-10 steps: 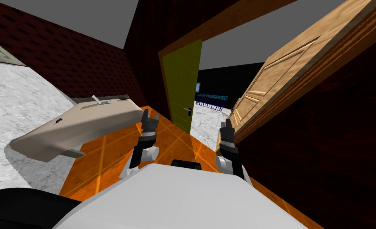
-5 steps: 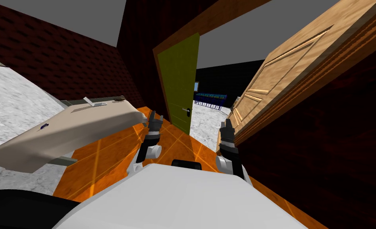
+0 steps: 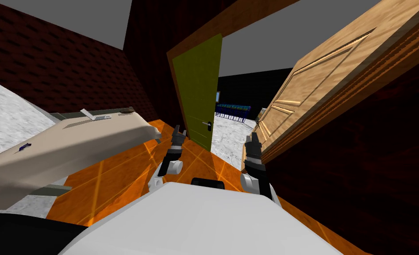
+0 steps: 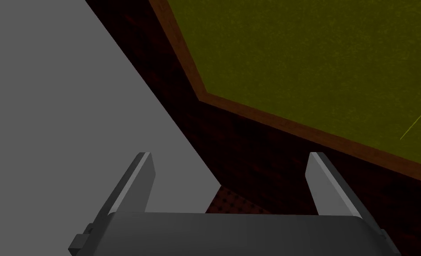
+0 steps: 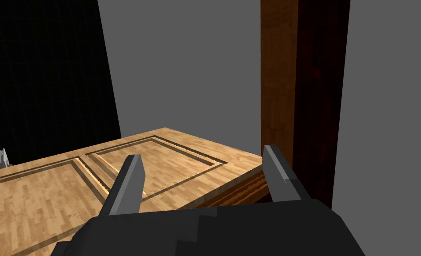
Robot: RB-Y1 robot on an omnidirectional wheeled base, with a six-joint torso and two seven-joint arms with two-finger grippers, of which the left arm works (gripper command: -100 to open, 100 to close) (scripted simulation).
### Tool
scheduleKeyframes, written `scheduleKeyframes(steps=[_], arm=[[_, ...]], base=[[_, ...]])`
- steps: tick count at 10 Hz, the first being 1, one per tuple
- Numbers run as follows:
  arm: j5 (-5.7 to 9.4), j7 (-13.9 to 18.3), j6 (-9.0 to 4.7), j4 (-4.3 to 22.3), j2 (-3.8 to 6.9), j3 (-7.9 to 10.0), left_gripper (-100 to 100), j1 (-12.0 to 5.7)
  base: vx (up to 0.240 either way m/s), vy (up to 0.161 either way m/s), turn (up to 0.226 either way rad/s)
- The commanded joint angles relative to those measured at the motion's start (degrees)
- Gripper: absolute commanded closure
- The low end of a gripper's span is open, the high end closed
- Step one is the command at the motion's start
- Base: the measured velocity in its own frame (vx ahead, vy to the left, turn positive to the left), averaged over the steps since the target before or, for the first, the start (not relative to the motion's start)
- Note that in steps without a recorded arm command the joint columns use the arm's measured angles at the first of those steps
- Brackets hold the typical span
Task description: Push the door open
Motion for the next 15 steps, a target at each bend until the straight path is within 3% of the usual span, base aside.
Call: scheduleKeyframes(steps=[1, 11, 12, 15], arm=[[-0.03, 0.4, 0.02, 2.7, 0.63, -0.77, -100, -1.27], [-0.08, 2.6, 1.55, 16.8, 4.34, -5.22, -100, -8.66], [-0.08, 2.6, 1.55, 17.0, 4.34, -5.22, -100, -8.66], [-0.1, 3.3, 2.07, 21.9, 5.54, -6.75, -100, -11.2]], base=[[0.09, 0.034, -0.068], [0.082, 0.048, -0.071], [0.068, 0.044, -0.018], [0.068, 0.049, -0.073]])
